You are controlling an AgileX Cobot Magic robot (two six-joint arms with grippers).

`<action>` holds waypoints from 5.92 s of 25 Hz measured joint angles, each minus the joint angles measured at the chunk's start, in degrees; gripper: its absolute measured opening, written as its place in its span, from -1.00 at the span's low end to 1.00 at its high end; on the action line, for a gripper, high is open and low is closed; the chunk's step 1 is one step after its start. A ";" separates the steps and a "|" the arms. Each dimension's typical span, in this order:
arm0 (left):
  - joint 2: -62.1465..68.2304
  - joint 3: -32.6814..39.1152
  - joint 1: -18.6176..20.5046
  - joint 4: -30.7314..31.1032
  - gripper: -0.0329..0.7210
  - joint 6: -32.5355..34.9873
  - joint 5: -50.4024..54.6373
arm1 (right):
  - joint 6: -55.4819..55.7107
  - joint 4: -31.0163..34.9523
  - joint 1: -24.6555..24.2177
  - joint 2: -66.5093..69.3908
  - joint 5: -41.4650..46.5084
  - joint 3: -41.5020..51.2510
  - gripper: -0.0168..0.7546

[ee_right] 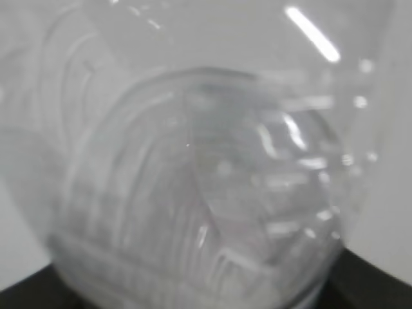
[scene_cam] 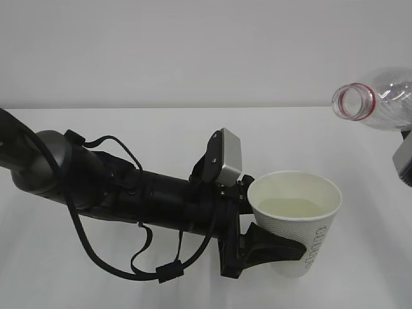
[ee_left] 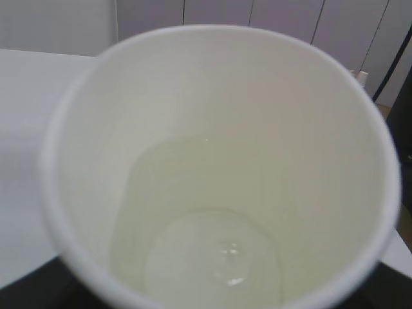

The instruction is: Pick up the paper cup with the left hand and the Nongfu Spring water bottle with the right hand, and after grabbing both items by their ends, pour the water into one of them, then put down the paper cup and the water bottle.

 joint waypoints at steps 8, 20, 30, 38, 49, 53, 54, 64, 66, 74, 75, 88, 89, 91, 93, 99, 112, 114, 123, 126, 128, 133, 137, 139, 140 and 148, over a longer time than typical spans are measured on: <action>0.00 0.00 0.00 -0.10 0.46 0.00 0.00 | 13.97 0.00 0.00 0.00 0.00 0.00 0.21; 0.00 0.00 0.00 -0.10 0.46 0.00 0.35 | 40.95 0.00 0.00 0.00 -2.66 0.00 0.21; 0.00 0.00 0.00 -0.10 0.46 0.00 0.35 | 55.76 0.22 0.00 0.00 -2.81 0.00 0.21; 0.00 0.00 0.00 -0.10 0.46 0.00 0.35 | 64.41 0.34 0.00 0.00 -2.81 0.00 0.21; 0.00 0.00 0.00 -0.31 0.45 0.00 0.35 | 67.07 0.68 0.00 5.36 -2.91 0.56 0.21; 0.00 0.00 0.00 -0.31 0.45 0.00 0.35 | 68.27 0.68 0.00 8.37 -3.33 0.56 0.21; 0.00 0.00 0.00 -0.31 0.45 0.00 0.35 | 68.76 0.79 0.00 9.36 -3.61 0.56 0.21; 0.00 0.00 0.00 -0.31 0.44 0.00 0.35 | 73.95 2.26 0.00 19.19 -12.55 0.56 0.21; 0.00 0.00 0.00 -0.31 0.44 0.00 0.35 | 74.64 2.26 0.00 20.89 -16.02 0.83 0.21; 0.00 0.00 0.00 -0.31 0.44 0.00 0.35 | 75.03 3.77 0.00 26.85 -18.95 2.25 0.21; 0.00 0.00 0.00 -0.31 0.44 0.00 0.35 | 75.03 3.77 0.00 27.28 -19.06 2.25 0.21; 0.00 0.00 0.00 -0.43 0.44 0.00 0.35 | 73.45 4.55 0.00 33.21 -19.29 -0.55 0.21; 0.00 0.00 0.00 -0.43 0.44 0.00 0.35 | 73.45 4.55 0.00 34.06 -19.29 -1.11 0.21; 0.00 0.00 0.00 -0.43 0.44 0.00 0.35 | 73.45 4.56 0.00 35.43 -19.29 -2.54 0.21; 0.00 0.00 0.00 -0.43 0.44 0.00 0.35 | 73.44 4.66 0.00 36.66 -19.29 -3.85 0.21; 0.00 0.00 0.00 -0.43 0.44 0.00 0.35 | 73.22 4.66 0.00 40.47 -19.32 -7.78 0.21; 0.00 0.00 0.00 -0.54 0.44 0.00 0.35 | 73.22 4.66 0.00 47.17 -19.32 -14.48 0.21; 0.00 0.00 0.00 -0.54 0.44 0.00 0.35 | 73.22 4.66 0.00 47.26 -19.32 -14.56 0.21; 0.00 0.00 0.00 -0.75 0.43 0.00 0.35 | 73.12 4.66 0.00 47.31 -19.32 -14.56 0.37; 0.00 0.00 0.00 -0.99 0.43 0.00 0.35 | 73.11 4.66 0.00 47.31 -19.32 -14.56 0.44; 0.00 0.00 0.00 -1.46 0.43 0.00 0.35 | 73.11 4.66 0.00 47.31 -19.41 -14.56 0.48; 0.00 0.00 0.00 -2.20 0.43 0.00 0.35 | 73.11 4.66 0.00 47.31 -20.68 -14.74 0.64; 0.00 0.00 0.00 -2.20 0.43 0.00 0.35 | 73.11 4.66 0.00 47.31 -20.68 -14.83 0.67; 0.00 0.00 0.00 -2.20 0.43 0.00 0.35 | 73.11 4.66 0.00 47.31 -20.82 -14.96 0.67; 0.00 0.00 0.00 -2.20 0.43 0.00 0.35 | 73.11 4.66 0.00 47.31 -20.81 -14.96 0.67; 0.00 0.00 0.00 -2.20 0.43 0.00 0.35 | 73.11 3.93 0.00 47.31 -20.94 -14.96 0.68</action>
